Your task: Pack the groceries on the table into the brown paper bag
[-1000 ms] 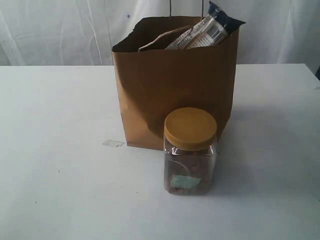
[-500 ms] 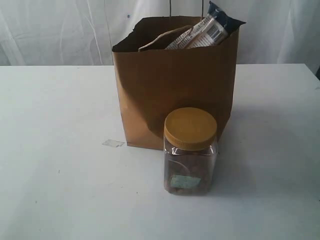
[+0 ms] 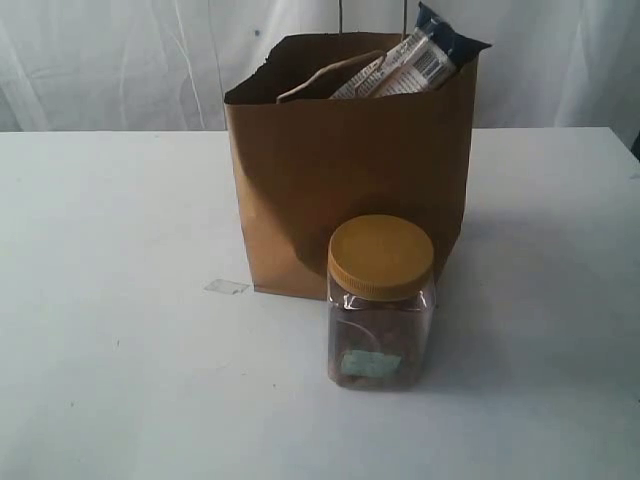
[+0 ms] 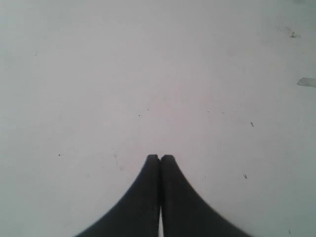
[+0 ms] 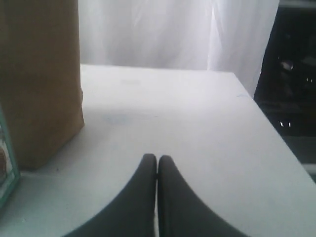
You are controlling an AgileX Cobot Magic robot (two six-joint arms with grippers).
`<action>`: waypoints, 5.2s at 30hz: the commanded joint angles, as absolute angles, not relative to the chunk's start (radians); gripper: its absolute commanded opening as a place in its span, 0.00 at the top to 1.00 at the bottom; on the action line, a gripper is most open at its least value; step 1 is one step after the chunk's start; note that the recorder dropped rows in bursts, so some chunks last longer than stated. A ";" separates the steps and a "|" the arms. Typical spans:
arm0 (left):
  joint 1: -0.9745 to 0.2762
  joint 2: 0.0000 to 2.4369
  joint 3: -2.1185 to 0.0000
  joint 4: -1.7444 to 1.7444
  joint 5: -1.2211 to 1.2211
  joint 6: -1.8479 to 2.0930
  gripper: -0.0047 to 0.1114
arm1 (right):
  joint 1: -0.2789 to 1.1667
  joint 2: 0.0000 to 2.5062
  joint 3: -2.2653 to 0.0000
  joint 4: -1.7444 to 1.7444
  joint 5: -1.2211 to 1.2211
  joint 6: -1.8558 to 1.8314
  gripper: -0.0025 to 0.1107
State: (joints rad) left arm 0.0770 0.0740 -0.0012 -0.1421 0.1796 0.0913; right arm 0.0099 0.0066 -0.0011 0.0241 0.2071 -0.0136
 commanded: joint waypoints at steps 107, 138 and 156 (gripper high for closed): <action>0.068 0.068 0.000 0.076 0.203 0.086 0.96 | 1.190 1.709 -1.236 -0.629 1.179 0.523 0.98; 0.068 0.068 0.000 0.076 0.203 0.086 0.96 | 0.849 1.005 -0.815 -1.050 0.984 1.084 0.98; 0.068 0.068 0.000 0.124 0.203 0.160 0.96 | 0.249 1.019 -0.760 0.086 0.734 -0.081 0.98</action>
State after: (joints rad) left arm 0.0737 0.0740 -0.0012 0.1132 0.1985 0.1375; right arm 0.2582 1.0199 -0.7591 0.0761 0.7684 -0.0686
